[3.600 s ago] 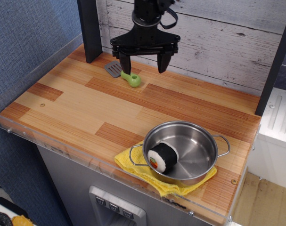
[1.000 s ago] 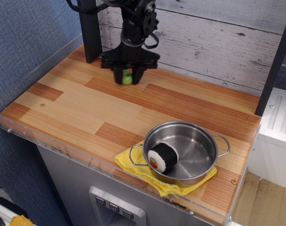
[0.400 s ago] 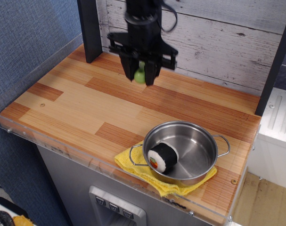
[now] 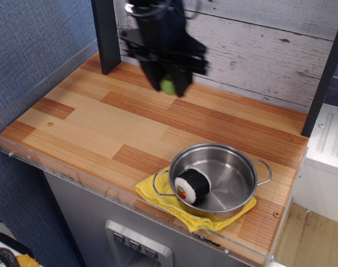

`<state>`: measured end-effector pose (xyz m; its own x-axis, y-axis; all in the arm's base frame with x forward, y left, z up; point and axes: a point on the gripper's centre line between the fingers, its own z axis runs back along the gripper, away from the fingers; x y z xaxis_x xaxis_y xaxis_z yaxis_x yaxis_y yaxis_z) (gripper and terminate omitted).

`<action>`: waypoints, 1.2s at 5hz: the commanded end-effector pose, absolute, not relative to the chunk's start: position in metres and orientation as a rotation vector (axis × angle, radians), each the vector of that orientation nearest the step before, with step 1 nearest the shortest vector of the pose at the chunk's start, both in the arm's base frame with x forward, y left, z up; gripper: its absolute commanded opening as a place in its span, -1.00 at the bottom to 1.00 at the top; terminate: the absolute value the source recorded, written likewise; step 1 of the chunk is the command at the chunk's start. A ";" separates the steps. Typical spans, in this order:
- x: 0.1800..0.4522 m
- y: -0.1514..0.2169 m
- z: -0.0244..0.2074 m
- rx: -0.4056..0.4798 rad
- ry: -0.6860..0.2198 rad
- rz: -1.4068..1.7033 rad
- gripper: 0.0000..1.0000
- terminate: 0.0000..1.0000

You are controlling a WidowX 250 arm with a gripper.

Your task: Place the laddle behind the cloth.

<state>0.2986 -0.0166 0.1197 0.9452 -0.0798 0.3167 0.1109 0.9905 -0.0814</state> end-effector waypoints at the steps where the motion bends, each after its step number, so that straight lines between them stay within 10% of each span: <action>1: 0.339 -0.070 0.108 -0.036 -0.279 -0.221 -1.00 -1.00; 6: 0.353 -0.085 0.065 0.075 -0.162 -0.209 -1.00 -1.00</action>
